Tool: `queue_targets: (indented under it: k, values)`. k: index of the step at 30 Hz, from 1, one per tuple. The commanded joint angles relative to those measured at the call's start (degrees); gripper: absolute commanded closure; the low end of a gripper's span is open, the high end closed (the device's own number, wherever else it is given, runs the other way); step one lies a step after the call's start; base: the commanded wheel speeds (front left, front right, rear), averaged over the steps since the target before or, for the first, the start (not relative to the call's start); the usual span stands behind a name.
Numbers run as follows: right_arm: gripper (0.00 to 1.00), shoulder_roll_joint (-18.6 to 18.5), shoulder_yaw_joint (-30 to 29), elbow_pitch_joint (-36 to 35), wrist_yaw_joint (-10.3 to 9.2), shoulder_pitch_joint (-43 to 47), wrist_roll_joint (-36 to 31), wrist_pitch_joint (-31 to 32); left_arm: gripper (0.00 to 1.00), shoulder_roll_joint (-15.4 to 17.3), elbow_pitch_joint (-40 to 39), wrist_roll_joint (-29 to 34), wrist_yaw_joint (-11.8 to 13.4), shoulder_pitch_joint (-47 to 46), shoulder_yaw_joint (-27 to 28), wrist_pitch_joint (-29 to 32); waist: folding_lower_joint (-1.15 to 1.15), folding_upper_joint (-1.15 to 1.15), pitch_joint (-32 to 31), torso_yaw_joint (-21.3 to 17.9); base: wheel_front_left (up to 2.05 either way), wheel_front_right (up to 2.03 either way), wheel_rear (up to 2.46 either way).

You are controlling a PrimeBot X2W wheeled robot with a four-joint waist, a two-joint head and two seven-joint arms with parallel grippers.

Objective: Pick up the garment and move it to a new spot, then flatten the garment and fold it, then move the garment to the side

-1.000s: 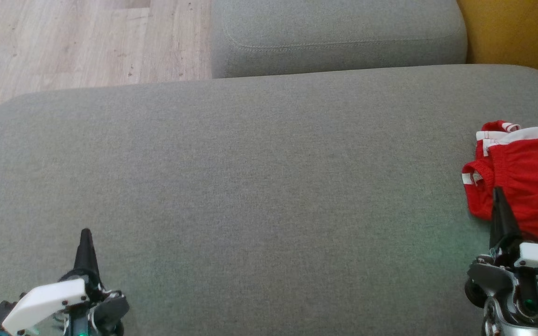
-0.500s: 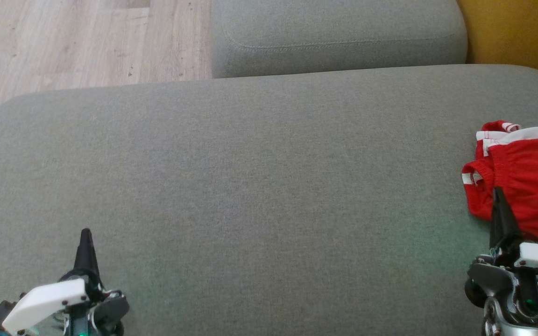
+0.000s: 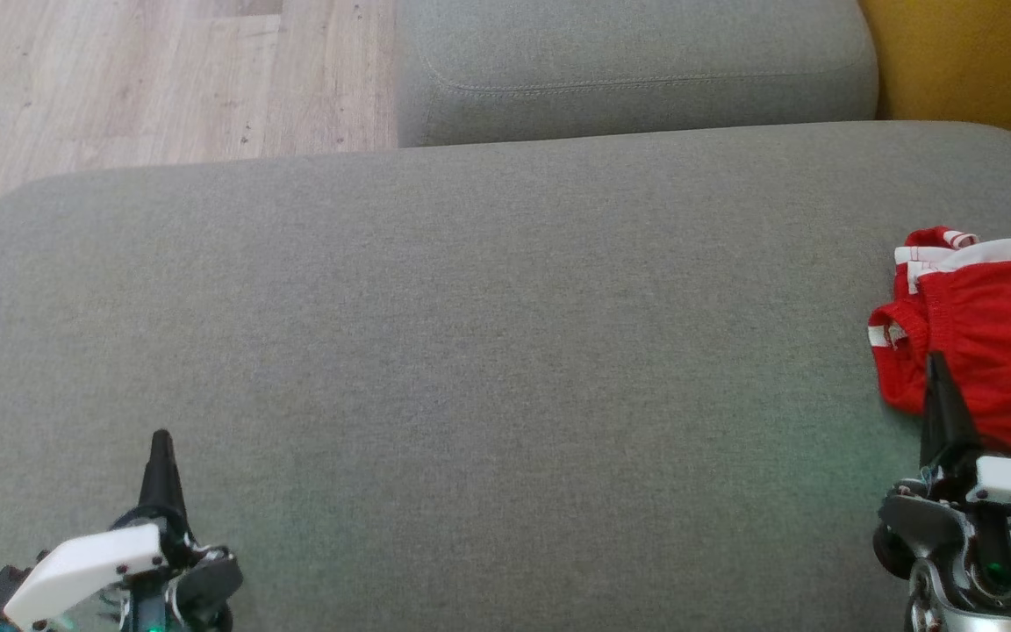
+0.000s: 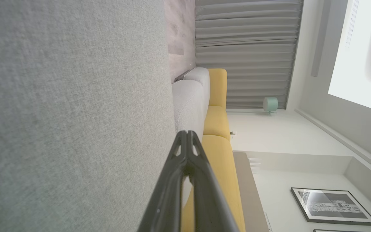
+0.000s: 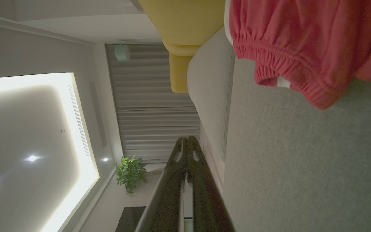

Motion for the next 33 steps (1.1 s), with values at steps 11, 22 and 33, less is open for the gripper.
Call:
queue_targets:
  k: [11,22,33]
  values:
    - [1.0,-0.3,1.2,-2.4,-0.04,-1.0,0.4,0.3,1.0,0.4,-2.1,-0.3,-0.4,-2.9,2.3,0.4,0.0,0.0,0.0,0.0,0.0,0.0,0.0]
    - [1.0,-0.3,1.2,-2.4,-0.04,-1.0,0.4,0.3,1.0,0.4,-2.1,-0.3,-0.4,-2.9,2.3,0.4,0.0,0.0,0.0,0.0,0.0,0.0,0.0]
    - [1.0,-0.3,1.2,-2.4,-0.04,-1.0,0.4,0.3,1.0,0.4,-2.1,-0.3,-0.4,-2.9,2.3,0.4,0.0,0.0,0.0,0.0,0.0,0.0,0.0]
